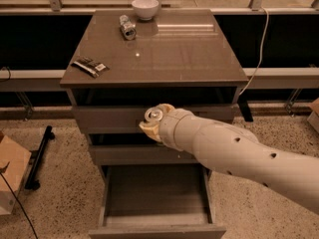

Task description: Place green can into bottom drawer

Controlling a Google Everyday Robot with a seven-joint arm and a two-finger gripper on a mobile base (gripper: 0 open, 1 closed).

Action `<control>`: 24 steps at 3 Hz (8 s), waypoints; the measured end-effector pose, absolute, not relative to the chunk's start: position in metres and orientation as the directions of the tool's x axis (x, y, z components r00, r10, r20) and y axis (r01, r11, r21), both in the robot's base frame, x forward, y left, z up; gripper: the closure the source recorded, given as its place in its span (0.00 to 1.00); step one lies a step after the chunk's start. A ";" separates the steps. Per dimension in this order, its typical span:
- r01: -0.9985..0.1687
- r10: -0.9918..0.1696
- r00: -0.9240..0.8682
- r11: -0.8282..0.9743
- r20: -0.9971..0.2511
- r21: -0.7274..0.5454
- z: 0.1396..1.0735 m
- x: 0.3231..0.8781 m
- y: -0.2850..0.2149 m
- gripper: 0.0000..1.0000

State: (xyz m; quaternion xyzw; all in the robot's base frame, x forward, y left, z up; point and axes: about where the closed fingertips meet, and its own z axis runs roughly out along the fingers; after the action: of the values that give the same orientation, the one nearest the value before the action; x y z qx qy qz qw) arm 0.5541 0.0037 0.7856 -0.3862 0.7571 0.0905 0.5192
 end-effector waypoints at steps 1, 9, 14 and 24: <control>-0.655 -0.459 -0.185 0.717 -0.869 -0.239 0.752 0.570 -0.005 1.00; -0.781 -0.277 -0.293 0.622 -0.915 0.061 0.572 0.549 -0.004 1.00; -0.782 -0.368 -0.286 0.623 -0.885 -0.006 0.441 0.560 -0.003 1.00; -0.659 -0.202 -0.467 0.728 -0.861 0.187 0.196 0.567 -0.001 0.26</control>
Offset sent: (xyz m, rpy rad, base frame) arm 0.0564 -0.0379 -0.1538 0.2203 0.0810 -0.1891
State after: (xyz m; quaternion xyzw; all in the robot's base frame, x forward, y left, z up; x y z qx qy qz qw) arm 0.5673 -0.0005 0.1956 -0.2637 0.8168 0.2576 0.4437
